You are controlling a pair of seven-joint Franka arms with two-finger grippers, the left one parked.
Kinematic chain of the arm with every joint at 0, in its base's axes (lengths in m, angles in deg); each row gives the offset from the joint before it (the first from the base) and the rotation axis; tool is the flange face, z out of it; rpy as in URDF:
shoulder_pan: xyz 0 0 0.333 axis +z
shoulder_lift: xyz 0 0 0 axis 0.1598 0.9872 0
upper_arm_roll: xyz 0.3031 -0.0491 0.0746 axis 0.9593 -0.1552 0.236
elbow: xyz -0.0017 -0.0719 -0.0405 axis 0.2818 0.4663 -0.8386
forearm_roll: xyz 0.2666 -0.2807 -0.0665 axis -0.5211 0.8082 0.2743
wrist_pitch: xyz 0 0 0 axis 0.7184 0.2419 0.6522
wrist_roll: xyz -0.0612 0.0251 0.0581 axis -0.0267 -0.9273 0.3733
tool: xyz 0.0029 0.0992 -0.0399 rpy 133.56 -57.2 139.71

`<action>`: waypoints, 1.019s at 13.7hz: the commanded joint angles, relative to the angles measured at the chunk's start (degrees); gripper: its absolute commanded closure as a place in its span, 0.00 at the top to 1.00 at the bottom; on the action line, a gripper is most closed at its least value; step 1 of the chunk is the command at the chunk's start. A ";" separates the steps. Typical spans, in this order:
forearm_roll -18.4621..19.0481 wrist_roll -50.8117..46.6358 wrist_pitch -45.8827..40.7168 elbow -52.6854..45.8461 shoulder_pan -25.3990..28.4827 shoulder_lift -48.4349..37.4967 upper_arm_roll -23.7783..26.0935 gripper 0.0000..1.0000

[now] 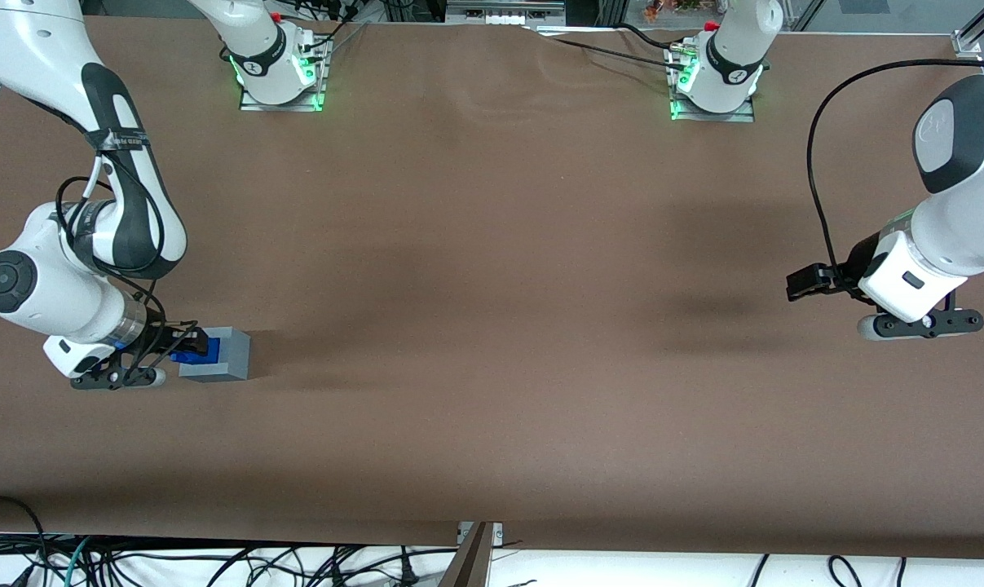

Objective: Insert blue part into gray base with right arm

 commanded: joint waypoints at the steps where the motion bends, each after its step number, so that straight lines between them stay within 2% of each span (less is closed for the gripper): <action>1: 0.06 -0.45 -1.69 -0.76 -0.18 -1.61 0.46 0.99; 6: 1.29 -0.54 -8.80 -3.30 -0.18 -5.03 1.78 0.99; 8: 2.78 -0.45 -15.47 -4.36 -0.18 -9.68 3.44 0.99; 12: 2.18 -0.10 -30.41 -5.24 -0.27 -22.33 3.71 0.99; 14: 2.00 0.16 -37.27 -7.60 -0.36 -25.25 4.32 0.99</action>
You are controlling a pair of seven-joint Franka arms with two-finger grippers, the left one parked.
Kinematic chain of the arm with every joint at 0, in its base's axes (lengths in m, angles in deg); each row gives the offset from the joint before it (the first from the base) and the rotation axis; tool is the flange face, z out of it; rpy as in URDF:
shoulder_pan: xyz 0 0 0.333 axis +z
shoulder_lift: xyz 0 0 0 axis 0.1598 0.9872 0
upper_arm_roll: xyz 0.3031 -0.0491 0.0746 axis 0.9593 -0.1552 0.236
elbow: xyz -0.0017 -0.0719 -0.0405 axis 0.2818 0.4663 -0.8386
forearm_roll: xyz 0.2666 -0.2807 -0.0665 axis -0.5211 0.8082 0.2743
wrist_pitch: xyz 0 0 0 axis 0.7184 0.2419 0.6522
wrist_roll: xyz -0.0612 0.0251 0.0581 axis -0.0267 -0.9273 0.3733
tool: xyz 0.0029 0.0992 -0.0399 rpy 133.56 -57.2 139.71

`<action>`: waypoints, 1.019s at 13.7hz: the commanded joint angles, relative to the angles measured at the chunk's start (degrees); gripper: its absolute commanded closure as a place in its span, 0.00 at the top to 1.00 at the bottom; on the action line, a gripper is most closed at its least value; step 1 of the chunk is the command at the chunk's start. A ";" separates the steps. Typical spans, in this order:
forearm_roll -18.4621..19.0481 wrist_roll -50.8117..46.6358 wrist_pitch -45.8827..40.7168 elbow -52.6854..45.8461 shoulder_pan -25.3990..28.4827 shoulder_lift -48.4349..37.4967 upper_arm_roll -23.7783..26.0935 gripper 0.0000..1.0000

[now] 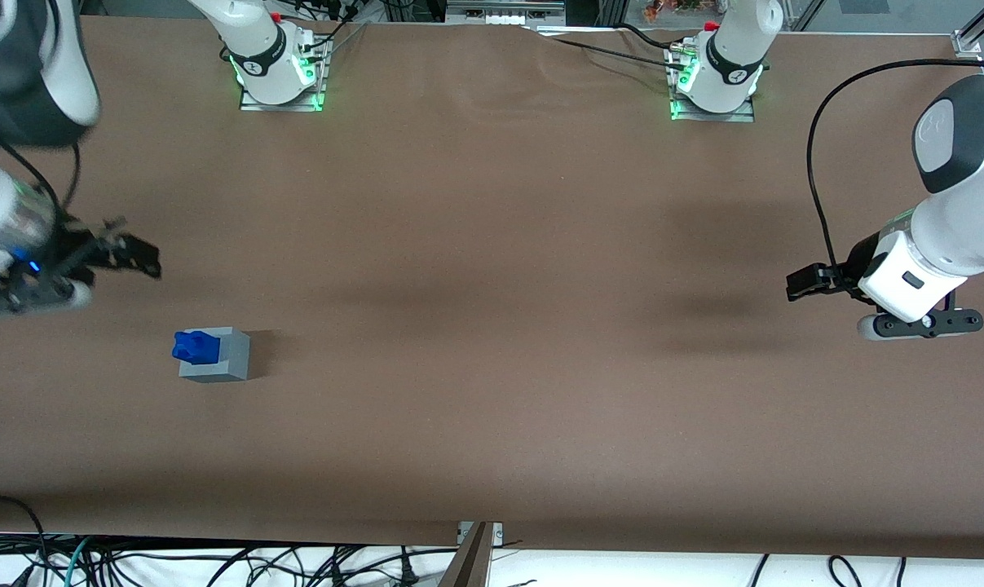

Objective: Insert blue part into gray base with right arm

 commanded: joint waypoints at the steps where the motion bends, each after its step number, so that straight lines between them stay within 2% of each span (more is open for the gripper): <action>1: -0.04 0.05 -6.15 -1.79 -0.52 -3.23 1.13 0.99; 14: 0.40 1.63 -9.51 -2.86 -0.61 -3.41 1.75 0.99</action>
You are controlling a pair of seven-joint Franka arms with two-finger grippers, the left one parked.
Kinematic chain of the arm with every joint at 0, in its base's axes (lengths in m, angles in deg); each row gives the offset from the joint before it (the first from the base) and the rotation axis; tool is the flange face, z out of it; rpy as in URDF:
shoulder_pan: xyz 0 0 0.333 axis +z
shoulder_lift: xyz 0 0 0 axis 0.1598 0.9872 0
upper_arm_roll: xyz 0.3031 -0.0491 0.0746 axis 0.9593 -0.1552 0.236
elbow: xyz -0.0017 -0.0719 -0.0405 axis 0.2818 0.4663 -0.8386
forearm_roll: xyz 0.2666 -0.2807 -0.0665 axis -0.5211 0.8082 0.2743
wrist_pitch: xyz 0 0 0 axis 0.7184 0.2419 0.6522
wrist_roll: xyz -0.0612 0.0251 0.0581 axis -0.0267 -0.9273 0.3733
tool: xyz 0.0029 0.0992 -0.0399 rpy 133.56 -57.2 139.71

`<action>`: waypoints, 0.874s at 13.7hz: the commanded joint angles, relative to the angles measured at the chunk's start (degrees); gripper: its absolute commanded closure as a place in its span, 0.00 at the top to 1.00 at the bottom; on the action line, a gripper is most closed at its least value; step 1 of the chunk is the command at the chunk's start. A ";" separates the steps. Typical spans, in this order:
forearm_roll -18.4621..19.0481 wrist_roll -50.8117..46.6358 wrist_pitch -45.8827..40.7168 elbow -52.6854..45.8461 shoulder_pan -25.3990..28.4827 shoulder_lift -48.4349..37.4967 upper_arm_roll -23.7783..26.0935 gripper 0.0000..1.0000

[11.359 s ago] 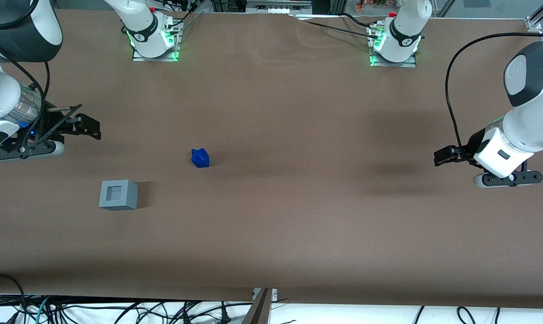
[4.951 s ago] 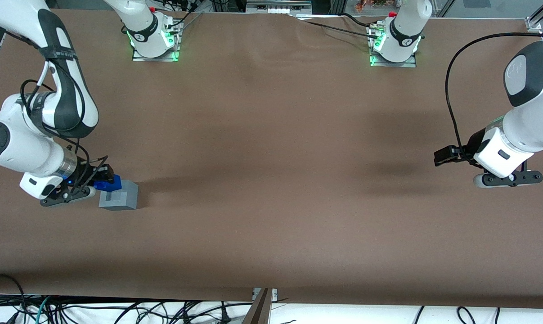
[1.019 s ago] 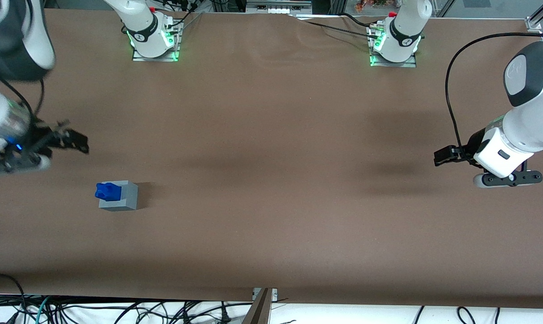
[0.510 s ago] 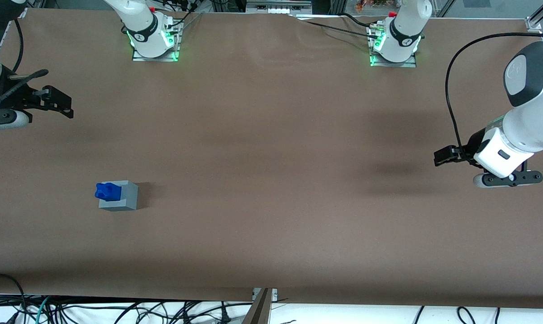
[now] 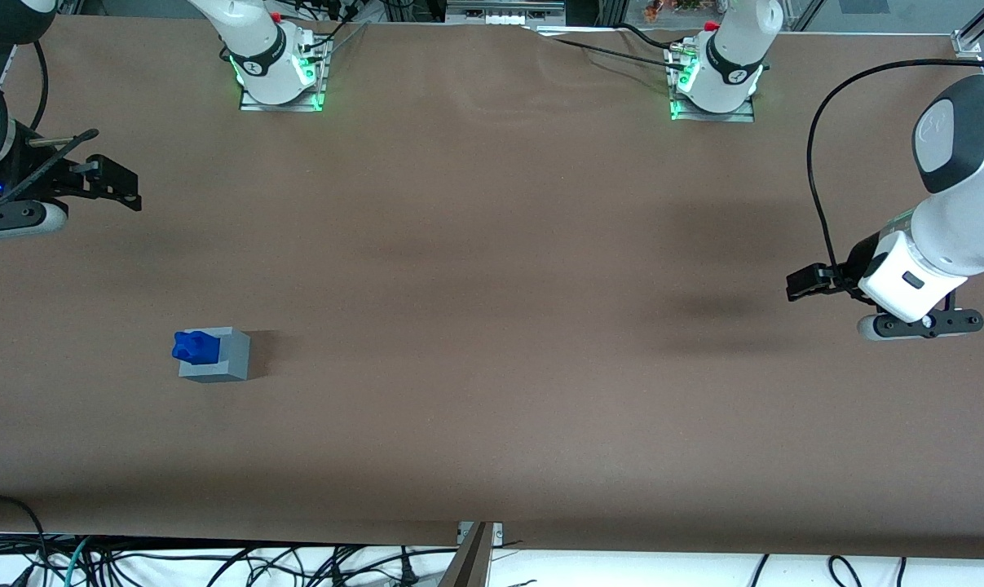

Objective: Insert blue part into gray base with right arm

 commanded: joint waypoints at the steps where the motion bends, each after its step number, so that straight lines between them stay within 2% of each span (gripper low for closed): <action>1: 0.50 1.75 -1.52 -1.58 -0.60 0.23 0.37 0.99; 12: 0.50 2.11 -2.31 -1.58 -0.60 -0.30 0.37 0.99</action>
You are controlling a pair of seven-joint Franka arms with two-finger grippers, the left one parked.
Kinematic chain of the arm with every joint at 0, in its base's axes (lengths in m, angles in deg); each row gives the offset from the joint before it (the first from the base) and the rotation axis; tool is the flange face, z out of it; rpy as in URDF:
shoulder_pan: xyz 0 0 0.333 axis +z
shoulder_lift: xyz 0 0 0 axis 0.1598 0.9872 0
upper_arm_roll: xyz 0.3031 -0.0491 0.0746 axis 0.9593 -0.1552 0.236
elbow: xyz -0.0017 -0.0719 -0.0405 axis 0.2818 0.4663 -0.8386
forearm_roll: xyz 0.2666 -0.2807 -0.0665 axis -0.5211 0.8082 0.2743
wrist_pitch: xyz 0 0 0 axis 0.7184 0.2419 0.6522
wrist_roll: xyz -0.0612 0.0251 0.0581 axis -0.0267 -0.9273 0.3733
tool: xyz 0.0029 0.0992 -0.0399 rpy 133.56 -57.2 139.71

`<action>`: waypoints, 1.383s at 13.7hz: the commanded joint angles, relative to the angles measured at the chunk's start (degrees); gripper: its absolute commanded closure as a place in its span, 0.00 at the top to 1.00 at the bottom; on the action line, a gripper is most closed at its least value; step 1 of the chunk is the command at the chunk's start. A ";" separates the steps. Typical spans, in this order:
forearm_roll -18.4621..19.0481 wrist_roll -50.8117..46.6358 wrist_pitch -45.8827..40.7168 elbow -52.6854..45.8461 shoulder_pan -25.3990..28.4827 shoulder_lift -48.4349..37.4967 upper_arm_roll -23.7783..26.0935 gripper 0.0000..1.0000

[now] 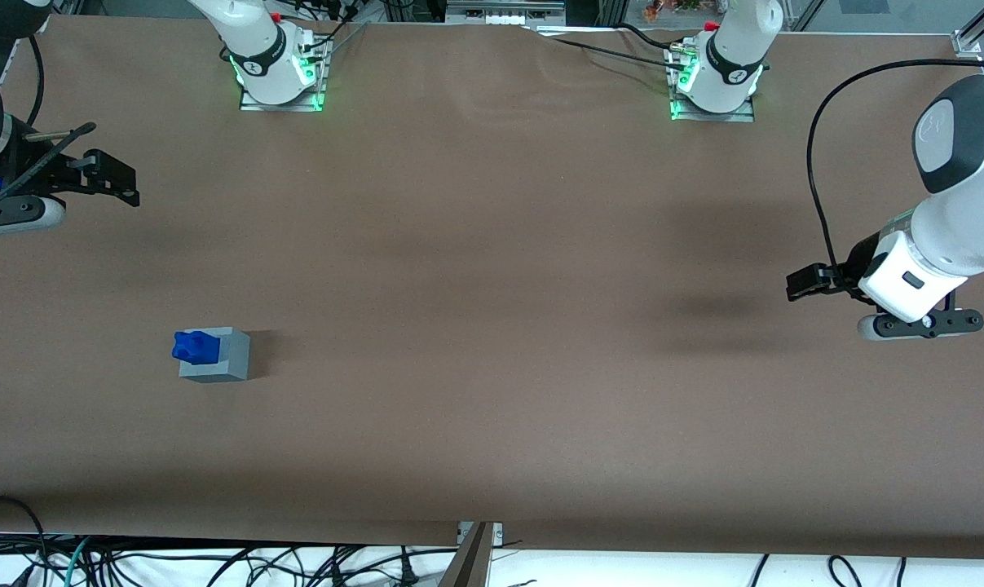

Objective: Insert blue part into gray base with right arm

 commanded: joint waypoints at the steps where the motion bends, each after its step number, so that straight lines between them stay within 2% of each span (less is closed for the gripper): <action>1: 0.49 0.89 -1.56 -1.12 -0.45 -0.15 0.37 0.99; 19: 0.49 0.89 -2.44 -1.12 -0.45 -0.15 0.46 0.99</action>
